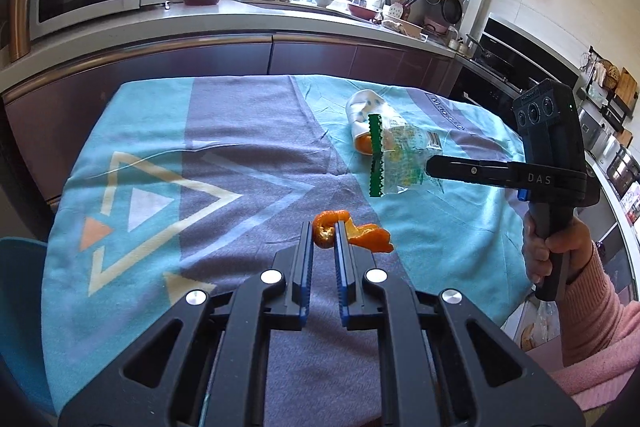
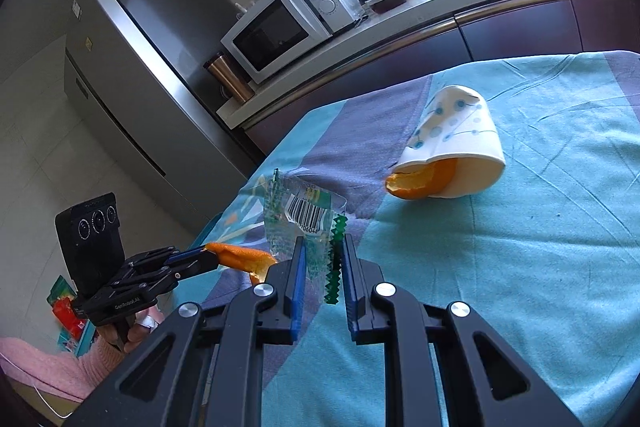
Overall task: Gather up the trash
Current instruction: 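Carry peel and bag over the teal bin and open both tools to drop them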
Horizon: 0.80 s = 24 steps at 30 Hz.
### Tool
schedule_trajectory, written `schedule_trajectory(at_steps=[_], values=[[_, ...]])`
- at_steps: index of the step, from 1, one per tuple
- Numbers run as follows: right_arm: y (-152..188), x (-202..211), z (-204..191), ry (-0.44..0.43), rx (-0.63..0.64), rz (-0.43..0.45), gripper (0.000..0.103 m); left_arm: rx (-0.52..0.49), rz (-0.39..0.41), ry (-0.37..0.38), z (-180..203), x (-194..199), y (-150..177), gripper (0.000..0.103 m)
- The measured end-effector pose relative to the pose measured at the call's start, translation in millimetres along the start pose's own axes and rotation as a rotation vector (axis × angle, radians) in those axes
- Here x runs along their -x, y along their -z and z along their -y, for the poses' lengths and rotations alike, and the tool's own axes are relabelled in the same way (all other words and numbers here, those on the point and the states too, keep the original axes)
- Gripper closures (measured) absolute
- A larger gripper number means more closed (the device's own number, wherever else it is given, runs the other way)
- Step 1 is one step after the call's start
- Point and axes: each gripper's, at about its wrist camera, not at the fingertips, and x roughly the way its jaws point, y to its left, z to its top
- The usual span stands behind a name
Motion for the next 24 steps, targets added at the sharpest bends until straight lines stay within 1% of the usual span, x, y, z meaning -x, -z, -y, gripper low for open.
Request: schedule_trajectory(at_steps=[12,24], values=[[0.9,-37.0,-49.5,-0.074,0.055,-0.043,0.087,0.091,0.086,-0.11,-46.4,65.5,13.2,0.092],[-6.5,-89.3,-105.6,-0.148,0.14,-0.127,0.087,0.218,0.169,-0.255,-103.6,135.8,38.3,0.092]])
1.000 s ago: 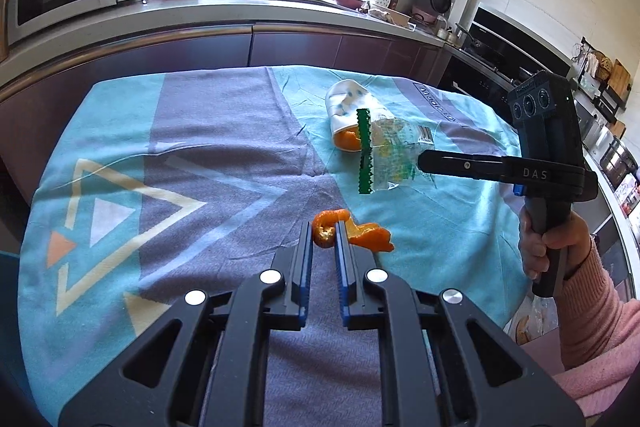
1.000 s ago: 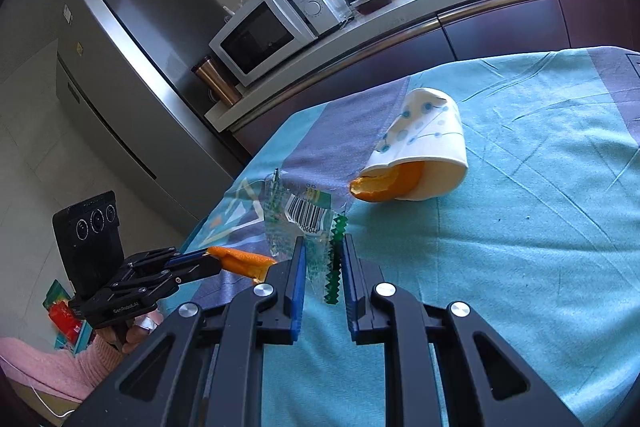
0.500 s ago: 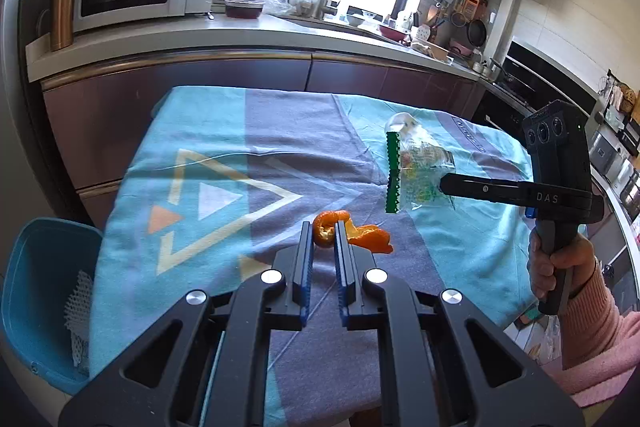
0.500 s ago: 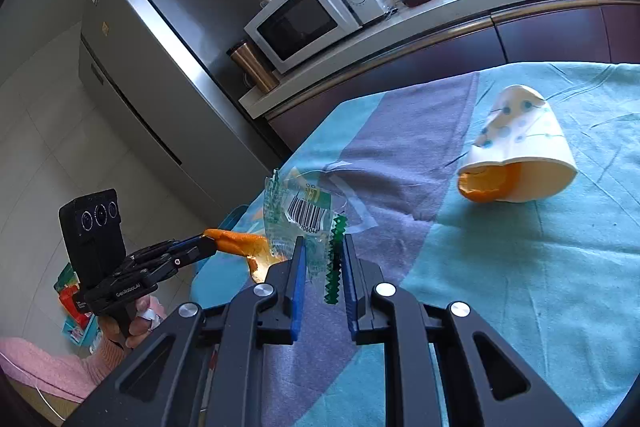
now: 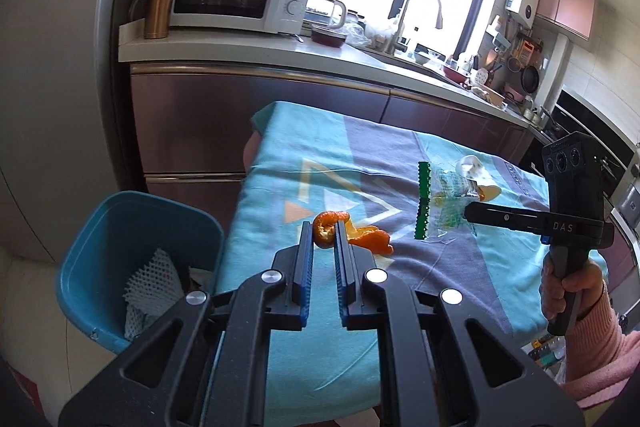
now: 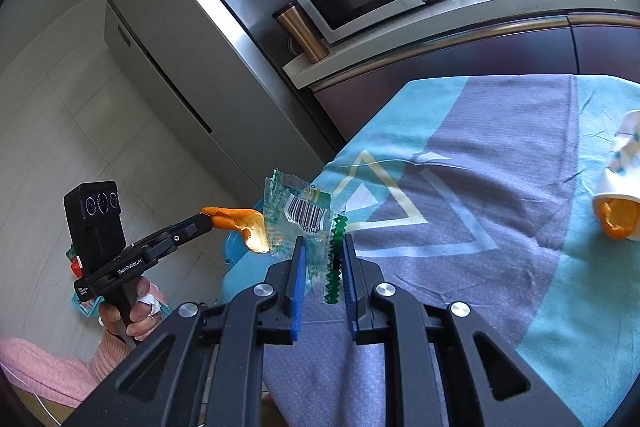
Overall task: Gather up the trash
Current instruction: 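Carry peel and bag over the teal bin and open both tools to drop them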
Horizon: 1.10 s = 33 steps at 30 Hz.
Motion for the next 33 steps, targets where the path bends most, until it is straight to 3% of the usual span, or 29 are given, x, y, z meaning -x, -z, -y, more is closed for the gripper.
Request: schedule_trajectory(at_steps=[15,26,33], values=[[-19.7,-84.3,-68.5,-0.078,0.121,-0.12,0.087,0.136,0.024,-0.174,-86.6,30.0,12.0,0.092],[-26.7,-132.7,-89.2,-0.076,0.165,-0.196,0.087,0.204,-0.025,-0.248,-129.5,12.8,25.9,0.092],[-25.9,-168.7,-104.8,-0.018,0.234,-0.255,0.087,0.235,-0.065,-0.279,-148.2,-5.0,36.2,0.092]])
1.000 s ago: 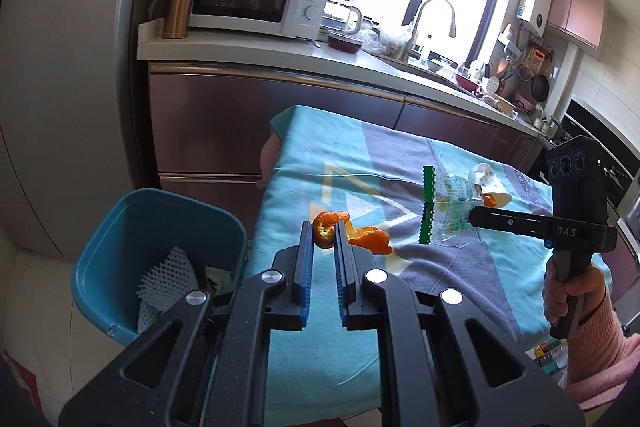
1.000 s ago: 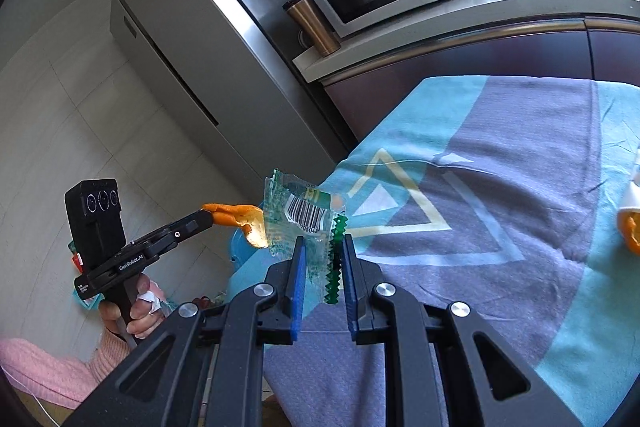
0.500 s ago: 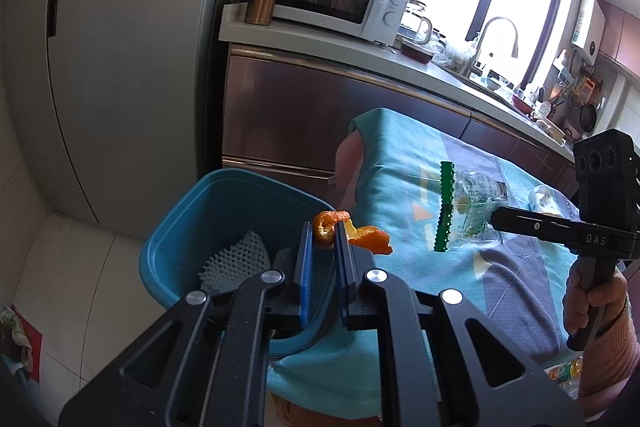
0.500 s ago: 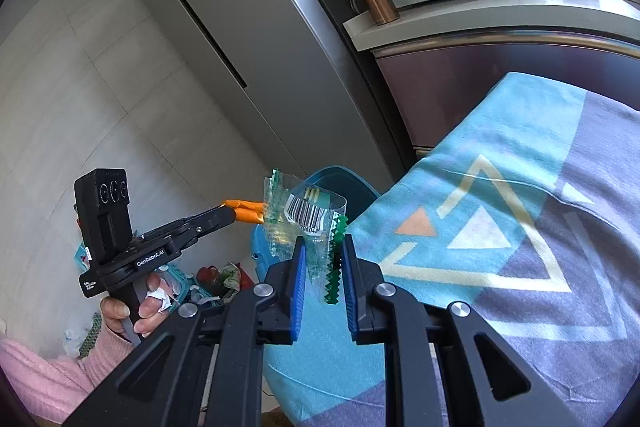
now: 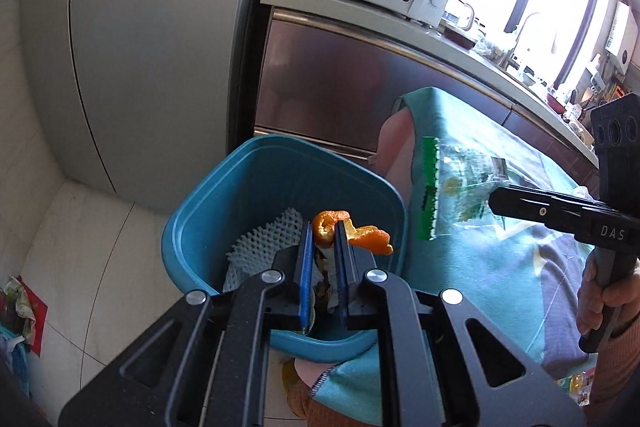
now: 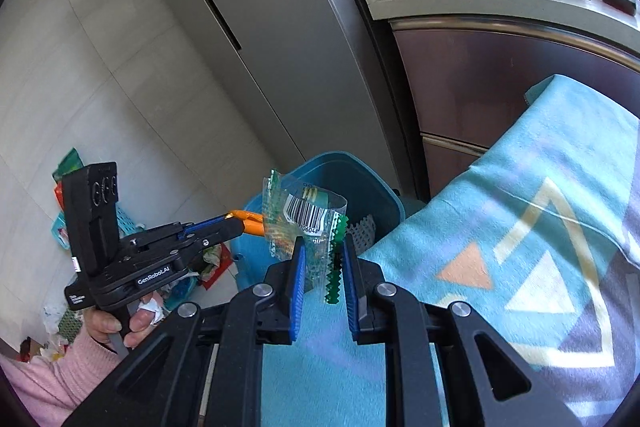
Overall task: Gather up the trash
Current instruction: 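Carry peel and bag over the teal bin and open both tools to drop them, then move both open tools back toward the paper cup on the table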
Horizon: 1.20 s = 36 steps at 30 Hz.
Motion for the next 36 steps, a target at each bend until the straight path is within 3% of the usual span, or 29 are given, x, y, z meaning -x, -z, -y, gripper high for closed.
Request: schedule_trajectory(at_steps=[11,18,28,36], values=[[-5.1,-49.9,-5.3,0.061,0.028,-0.113,0.086,0.027,-0.055,-0.033,-10.3,-35.8,1.7,0.092],[-8.0,-61.6,-8.9,0.086,0.025,-0.14,0.082,0.059,-0.092,-0.037,-17.4,-56.3,6.3,0.091],[-9.1,-63.0,-7.7,0.073,0.006,-0.125,0.081,0.115,-0.13,-0.005,-22.9,-78.5,11.0,0.09],[7.7,-20.8,-1.7,0.02,-0.01,-0.056,0.077,0.09,-0.08,0.025,-8.5,-63.3,7.9,0.09]])
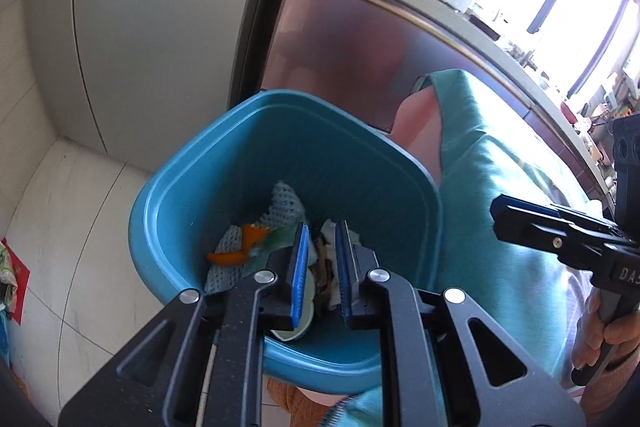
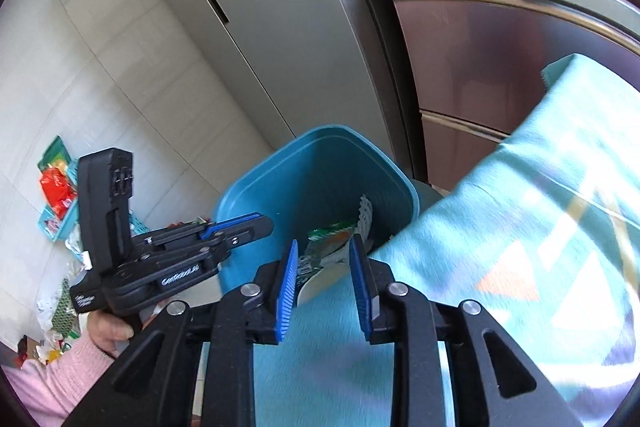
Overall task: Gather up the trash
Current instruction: 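Move both open tools back toward the paper cup on the table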
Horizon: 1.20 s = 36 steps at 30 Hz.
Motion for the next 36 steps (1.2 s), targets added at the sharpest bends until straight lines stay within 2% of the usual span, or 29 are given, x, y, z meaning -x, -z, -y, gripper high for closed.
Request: schedule_trajectory(at_steps=[5,10,13,19,23,29,36], values=[[18.6,44.8,12.6,0.006,-0.026,0.079,0.074,-0.066,0.039,0.031,27.0,15.5,-2.3,0.088],[40.4,98.5,42.6,0.063,-0.107,0.175,0.074,-0.142,0.061,0.096,67.1,26.6,-6.2,0.086],[58.4,130.4,62.6,0.119,-0.162,0.231,0.074,-0.2,0.072,0.138,94.6,31.3,-6.5,0.083],[104.6,188.0,109.4,0.296,-0.295,0.325,0.074,-0.307,0.052,0.212,153.4,26.5,-3.3,0.08],[134.6,217.4,149.0,0.354,-0.429,0.376,0.072,-0.37,0.023,0.252,192.6,16.7,1.9,0.08],[156.9,237.1,194.1,0.353,-0.577,0.431,0.072,-0.448,-0.007,0.3,239.9,5.7,16.2,0.079],[167.6,241.3,227.8,0.271,-0.683,0.474,0.072,-0.509,-0.032,0.326,277.6,-3.6,24.8,0.078]])
